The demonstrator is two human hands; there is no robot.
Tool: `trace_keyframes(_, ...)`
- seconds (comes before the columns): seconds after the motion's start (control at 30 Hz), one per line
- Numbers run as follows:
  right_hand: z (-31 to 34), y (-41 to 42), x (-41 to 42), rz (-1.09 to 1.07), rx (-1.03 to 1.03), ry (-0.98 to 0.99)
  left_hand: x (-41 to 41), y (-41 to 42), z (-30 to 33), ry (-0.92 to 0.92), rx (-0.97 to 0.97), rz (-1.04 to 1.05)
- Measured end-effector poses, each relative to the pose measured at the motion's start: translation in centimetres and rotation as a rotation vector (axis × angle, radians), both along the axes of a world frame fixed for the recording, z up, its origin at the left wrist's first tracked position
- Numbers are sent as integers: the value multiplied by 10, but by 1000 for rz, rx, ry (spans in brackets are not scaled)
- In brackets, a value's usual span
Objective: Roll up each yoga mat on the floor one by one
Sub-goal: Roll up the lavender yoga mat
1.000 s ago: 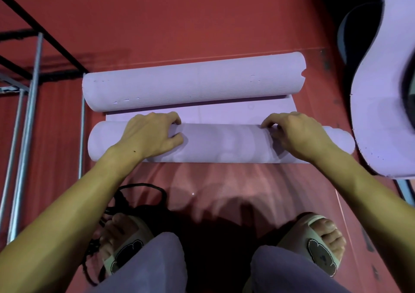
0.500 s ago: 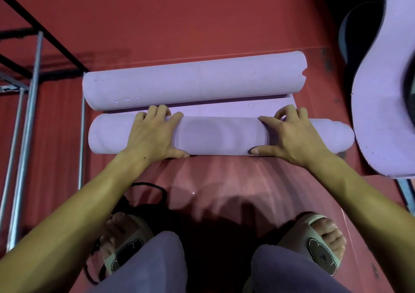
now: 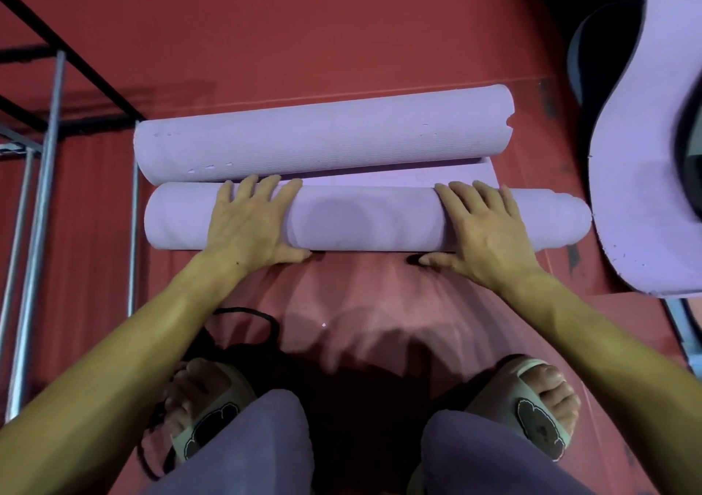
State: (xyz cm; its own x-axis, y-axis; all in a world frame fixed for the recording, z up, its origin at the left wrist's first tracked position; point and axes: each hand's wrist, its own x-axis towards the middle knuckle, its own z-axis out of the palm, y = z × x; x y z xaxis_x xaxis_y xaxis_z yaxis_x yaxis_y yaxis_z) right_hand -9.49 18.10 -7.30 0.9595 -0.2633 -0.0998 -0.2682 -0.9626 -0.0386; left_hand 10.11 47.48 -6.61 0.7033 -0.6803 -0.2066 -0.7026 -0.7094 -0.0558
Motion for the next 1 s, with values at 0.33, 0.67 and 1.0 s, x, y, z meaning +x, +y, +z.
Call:
trace_keyframes(0.33, 7, -3, 4, 33, -7, 72, 6, 0, 5, 20, 94, -74)
trace_keyframes(0.67, 27, 10, -7, 105, 89, 472, 0, 12, 15, 181, 374, -163)
trace_keyframes(1.0, 35, -14, 6, -43, 320, 431, 19, 29, 15, 329, 69, 23)
